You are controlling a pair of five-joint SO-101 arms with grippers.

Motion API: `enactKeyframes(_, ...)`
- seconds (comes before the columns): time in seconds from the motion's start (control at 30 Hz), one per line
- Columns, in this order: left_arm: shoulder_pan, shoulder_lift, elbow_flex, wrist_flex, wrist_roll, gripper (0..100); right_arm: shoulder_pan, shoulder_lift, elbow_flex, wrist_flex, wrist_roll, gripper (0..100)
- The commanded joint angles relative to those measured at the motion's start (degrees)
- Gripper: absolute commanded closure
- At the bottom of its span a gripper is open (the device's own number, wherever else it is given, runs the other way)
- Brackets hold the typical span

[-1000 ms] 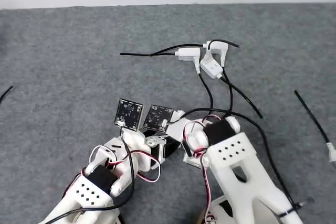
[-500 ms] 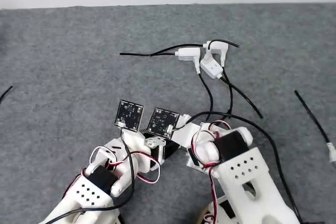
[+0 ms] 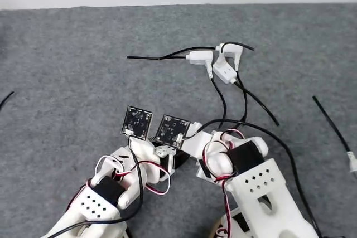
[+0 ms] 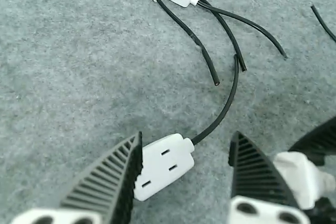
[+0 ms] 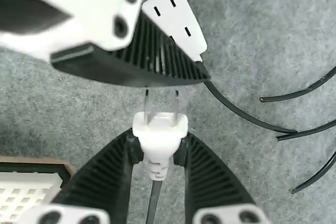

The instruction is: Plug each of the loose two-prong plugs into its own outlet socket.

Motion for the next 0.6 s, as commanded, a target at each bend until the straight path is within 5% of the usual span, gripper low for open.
enactKeyframes(0.0, 0.2, -0.5, -0.5, -1.4, 0.5, 75, 3.1, -0.5, -1.1, -0.7, 2.5, 99.0)
enactKeyframes(0.2, 0.6, -0.5, -1.2, -1.4, 0.6, 75, 8.9, -0.5, 6.2, -10.8, 5.4, 99.0)
enactKeyframes(0.57, 3.2, -0.5, -2.4, -1.4, 0.6, 75, 7.3, -0.5, 9.1, -18.4, 4.3, 99.0)
